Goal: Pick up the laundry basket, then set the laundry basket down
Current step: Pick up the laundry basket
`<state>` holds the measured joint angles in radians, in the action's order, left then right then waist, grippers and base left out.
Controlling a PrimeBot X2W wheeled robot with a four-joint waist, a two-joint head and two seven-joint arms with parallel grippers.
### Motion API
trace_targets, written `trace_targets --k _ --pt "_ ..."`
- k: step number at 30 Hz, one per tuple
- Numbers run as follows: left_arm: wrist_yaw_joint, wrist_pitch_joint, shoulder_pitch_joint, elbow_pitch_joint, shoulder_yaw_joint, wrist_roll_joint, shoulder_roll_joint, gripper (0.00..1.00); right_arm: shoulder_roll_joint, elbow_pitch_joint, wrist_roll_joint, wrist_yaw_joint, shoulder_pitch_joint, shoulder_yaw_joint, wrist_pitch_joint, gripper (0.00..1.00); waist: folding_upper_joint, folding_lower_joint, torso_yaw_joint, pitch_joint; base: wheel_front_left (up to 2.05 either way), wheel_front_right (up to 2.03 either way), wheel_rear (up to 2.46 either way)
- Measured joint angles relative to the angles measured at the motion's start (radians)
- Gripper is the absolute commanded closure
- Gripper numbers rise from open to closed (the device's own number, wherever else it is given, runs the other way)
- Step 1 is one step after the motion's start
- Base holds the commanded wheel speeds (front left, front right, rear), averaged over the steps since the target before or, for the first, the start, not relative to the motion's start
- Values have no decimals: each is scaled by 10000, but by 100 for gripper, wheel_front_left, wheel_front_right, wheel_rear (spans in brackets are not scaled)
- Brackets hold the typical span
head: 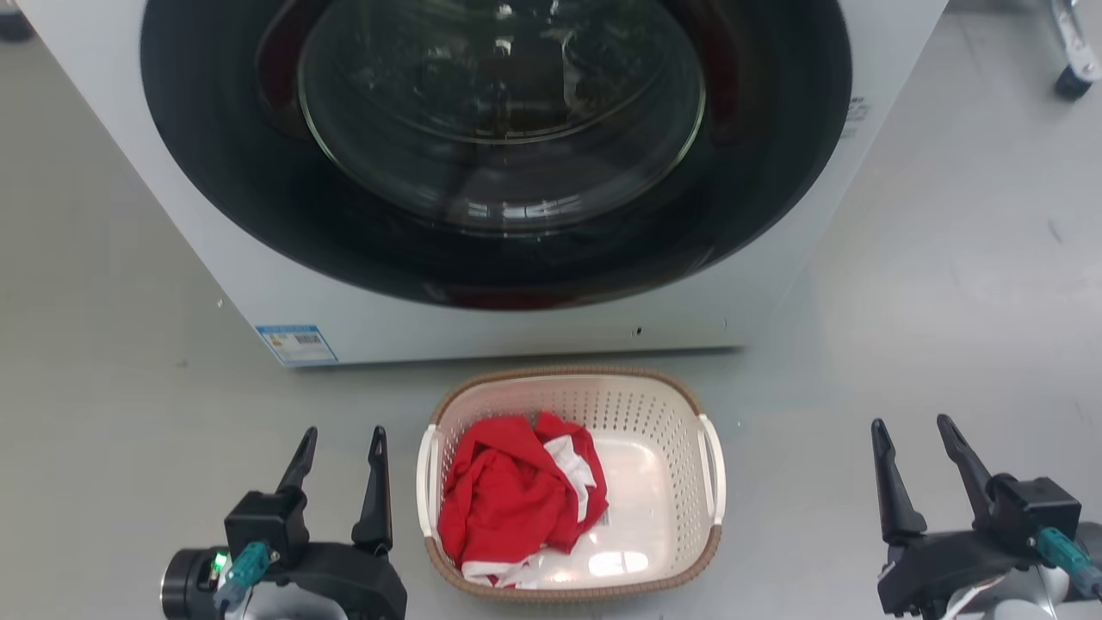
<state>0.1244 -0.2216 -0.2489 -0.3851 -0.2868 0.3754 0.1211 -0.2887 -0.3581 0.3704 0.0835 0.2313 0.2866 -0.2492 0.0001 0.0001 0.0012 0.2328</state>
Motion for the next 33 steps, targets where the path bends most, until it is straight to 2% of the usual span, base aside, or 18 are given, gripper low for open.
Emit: trace_targets --k 24,33 --pt "-29 276 -2167 -422 155 0 -65 0 523 -476 -8 -94 2063 173 -2 0 2 0 -129 3332 0 0 0" --pt "-328 439 -3117 -1051 100 21 -221 0 752 -920 -15 -222 2985 295 0 0 2 0 -147 4640 0 0 0"
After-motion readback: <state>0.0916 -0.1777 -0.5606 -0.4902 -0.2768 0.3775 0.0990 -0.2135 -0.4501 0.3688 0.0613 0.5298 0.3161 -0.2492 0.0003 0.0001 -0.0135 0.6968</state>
